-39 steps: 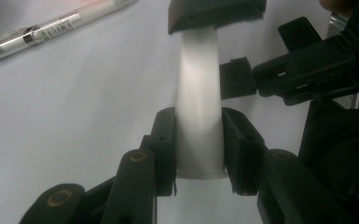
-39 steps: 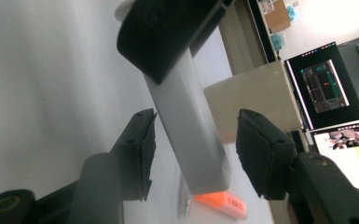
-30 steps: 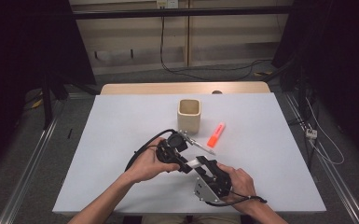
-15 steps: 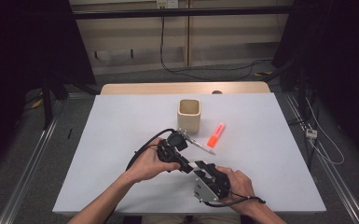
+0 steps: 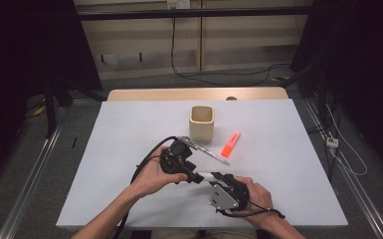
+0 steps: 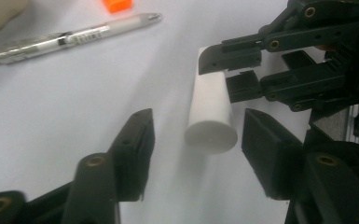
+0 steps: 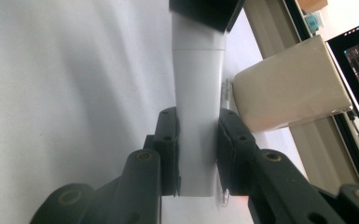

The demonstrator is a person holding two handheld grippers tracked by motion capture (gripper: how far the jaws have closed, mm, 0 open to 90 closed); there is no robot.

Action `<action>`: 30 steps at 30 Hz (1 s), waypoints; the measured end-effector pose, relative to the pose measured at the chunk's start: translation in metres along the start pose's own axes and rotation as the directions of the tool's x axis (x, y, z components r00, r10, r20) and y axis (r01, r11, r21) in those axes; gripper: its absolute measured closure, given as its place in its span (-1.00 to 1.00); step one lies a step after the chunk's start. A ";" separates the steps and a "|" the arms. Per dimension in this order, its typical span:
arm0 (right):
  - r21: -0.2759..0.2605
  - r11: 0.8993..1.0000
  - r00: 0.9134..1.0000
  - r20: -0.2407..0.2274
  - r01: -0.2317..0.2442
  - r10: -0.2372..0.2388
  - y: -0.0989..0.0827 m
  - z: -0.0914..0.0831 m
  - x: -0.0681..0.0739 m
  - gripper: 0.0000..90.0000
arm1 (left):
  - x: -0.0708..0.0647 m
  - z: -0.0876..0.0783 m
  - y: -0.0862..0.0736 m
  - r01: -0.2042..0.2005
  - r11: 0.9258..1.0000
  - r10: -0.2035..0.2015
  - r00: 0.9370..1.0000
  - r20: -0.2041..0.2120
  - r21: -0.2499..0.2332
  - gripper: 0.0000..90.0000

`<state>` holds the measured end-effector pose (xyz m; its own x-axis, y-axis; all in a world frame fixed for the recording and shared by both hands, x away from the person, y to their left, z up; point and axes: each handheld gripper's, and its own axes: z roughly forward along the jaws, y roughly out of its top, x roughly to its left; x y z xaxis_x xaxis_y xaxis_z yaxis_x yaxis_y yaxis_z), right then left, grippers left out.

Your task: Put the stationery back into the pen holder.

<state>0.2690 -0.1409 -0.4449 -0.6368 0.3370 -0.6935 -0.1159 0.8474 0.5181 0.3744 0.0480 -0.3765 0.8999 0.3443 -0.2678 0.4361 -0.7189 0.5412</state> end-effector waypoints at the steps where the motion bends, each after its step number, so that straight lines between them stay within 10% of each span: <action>1: 0.002 1.000 1.000 -0.001 -0.012 0.012 0.000 0.000 0.000 0.61 | 0.000 -0.001 -0.002 0.000 1.000 0.000 1.000 -0.006 -0.008 -0.10; 12: 0.010 0.985 0.984 -0.049 -0.173 0.173 -0.008 -0.001 -0.016 0.61 | 0.005 -0.009 -0.027 0.025 0.993 -0.038 0.993 -0.112 -0.113 -0.64; 30: -0.034 0.921 0.920 -0.069 -0.388 0.385 -0.015 -0.005 -0.042 0.60 | 0.012 -0.029 -0.085 0.047 0.963 -0.111 0.967 -0.231 -0.264 -0.85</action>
<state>0.2937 -0.1697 -0.4214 -0.6834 0.6080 -0.4041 0.1145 0.6359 0.7632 0.3480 0.1309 -0.4022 0.8231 0.5517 -0.1350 0.4645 -0.5170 0.7190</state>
